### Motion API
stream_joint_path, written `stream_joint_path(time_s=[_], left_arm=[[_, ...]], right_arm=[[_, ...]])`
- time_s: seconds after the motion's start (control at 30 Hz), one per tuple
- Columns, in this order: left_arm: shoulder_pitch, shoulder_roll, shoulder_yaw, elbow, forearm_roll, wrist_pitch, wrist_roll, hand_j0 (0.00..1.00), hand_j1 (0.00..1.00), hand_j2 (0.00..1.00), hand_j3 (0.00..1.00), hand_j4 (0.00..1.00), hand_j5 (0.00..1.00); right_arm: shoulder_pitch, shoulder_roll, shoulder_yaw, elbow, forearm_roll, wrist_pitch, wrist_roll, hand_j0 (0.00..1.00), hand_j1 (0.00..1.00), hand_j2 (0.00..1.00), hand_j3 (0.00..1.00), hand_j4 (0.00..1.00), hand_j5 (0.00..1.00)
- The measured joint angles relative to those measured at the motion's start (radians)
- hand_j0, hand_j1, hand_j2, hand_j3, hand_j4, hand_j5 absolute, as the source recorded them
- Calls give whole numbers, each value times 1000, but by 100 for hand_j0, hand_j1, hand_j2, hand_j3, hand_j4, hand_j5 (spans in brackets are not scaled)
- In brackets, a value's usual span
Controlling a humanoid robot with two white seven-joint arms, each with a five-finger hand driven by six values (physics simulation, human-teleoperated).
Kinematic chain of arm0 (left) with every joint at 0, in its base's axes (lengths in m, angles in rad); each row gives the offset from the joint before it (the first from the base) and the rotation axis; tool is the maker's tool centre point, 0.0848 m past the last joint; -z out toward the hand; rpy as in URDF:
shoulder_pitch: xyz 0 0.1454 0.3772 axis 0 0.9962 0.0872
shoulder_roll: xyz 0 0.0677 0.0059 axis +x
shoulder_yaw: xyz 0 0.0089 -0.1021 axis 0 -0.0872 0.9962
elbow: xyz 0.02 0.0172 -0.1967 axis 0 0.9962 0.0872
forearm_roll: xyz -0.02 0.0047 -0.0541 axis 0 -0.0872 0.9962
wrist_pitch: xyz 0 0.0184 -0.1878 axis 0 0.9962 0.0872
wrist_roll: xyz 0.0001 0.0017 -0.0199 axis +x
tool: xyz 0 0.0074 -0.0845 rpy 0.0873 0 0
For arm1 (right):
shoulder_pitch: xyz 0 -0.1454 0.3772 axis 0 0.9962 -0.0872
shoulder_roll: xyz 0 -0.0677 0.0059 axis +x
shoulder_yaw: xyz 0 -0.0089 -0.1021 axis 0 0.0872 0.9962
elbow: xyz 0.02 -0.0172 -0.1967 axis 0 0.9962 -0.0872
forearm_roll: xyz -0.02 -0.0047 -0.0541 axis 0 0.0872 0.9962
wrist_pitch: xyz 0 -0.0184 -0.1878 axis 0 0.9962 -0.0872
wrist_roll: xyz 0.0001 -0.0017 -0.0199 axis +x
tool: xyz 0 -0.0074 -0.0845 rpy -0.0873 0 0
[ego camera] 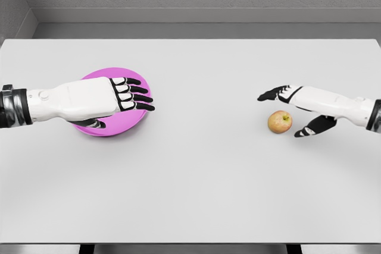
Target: Put the apple on the plate with both arms
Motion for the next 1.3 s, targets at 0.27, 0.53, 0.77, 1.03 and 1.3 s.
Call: stream_joint_path(time_s=[0.27, 0.53, 0.77, 1.03, 1.3], left_arm=[[2, 0, 0, 0, 0, 0, 0, 100, 100, 100, 100, 100, 100], [2, 0, 0, 0, 0, 0, 0, 100, 100, 100, 100, 100, 100], [3, 0, 0, 0, 0, 0, 0, 100, 100, 100, 100, 100, 100], [3, 0, 0, 0, 0, 0, 0, 100, 100, 100, 100, 100, 100], [3, 0, 0, 0, 0, 0, 0, 100, 100, 100, 100, 100, 100]], right_arm=[[-34, 30, 30, 50, 17, 0, 0, 100, 100, 100, 100, 100, 100], [-35, 56, 43, 88, 46, 0, 0, 100, 100, 100, 100, 100, 100], [-38, 59, 51, 114, 47, 0, 0, 100, 100, 100, 100, 100, 100], [-38, 69, 54, 146, 45, 0, 0, 100, 100, 100, 100, 100, 100], [-40, 75, 55, 156, 45, 0, 0, 100, 100, 100, 100, 100, 100]])
